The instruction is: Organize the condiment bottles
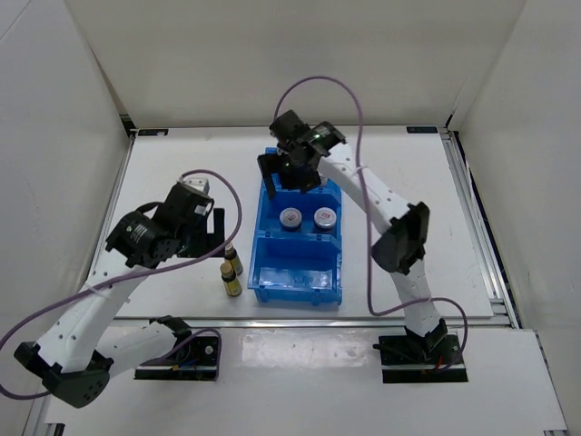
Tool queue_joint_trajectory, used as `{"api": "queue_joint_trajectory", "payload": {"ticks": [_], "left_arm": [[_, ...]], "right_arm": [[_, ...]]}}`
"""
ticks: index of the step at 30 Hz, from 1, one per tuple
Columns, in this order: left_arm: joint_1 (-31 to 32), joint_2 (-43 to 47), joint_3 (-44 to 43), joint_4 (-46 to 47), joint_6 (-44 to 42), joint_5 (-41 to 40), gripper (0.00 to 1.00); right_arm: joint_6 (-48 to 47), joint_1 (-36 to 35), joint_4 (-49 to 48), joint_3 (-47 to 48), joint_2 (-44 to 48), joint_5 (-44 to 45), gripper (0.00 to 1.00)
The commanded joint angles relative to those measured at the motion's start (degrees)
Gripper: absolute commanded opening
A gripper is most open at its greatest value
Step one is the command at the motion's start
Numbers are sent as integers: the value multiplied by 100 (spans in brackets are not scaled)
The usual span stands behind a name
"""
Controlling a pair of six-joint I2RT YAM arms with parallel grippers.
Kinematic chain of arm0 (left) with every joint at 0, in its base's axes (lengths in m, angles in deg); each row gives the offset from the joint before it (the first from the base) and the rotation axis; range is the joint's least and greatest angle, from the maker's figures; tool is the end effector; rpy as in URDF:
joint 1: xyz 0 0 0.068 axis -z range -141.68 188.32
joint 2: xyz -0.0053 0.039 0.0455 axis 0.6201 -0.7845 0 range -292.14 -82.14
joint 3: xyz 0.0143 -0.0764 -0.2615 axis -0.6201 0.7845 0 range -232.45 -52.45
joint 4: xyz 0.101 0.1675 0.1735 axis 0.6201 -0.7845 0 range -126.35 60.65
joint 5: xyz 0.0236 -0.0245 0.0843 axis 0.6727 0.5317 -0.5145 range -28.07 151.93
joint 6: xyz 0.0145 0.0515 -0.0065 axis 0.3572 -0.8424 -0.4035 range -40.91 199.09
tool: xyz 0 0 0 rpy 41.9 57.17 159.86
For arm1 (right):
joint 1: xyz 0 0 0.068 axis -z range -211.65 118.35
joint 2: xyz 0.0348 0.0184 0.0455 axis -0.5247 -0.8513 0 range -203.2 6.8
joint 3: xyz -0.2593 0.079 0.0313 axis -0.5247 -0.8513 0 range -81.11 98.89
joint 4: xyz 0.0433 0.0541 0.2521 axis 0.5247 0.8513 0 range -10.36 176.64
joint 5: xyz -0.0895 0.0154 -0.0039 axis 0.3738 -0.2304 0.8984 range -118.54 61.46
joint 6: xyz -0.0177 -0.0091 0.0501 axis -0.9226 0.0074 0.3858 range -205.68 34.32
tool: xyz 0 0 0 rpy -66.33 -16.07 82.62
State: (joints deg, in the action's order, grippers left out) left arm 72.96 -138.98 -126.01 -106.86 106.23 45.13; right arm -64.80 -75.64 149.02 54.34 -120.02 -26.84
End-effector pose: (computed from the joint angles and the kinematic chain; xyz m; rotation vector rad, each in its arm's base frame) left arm 0.1258 -0.0744 0.3682 0.0691 2.5593 -0.0179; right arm 0.3353 0.3222 0.3254 -0.5256 2.6226 0.3409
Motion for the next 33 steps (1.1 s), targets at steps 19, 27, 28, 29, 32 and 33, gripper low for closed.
{"api": "queue_joint_trajectory", "payload": {"ticks": [19,27,28,29,32,33], "left_arm": [[79,-1751,404,1582,292,467,92],[-35,-1945,518,1810,345,414,81],[-88,-1945,518,1810,345,414,81],[-88,-1945,518,1810,345,414,80],[-88,-1945,571,1810,407,361,79],[-88,-1945,571,1810,407,361,77]], "right_arm": [[-137,540,286,-1856,2988,-178,100],[-374,812,462,-1804,3094,-178,100],[-375,813,462,-1856,3155,-230,100],[-375,865,462,-1856,3207,-231,100],[-375,918,462,-1979,3269,-292,100],[-375,918,462,-2040,3269,-292,100]]}}
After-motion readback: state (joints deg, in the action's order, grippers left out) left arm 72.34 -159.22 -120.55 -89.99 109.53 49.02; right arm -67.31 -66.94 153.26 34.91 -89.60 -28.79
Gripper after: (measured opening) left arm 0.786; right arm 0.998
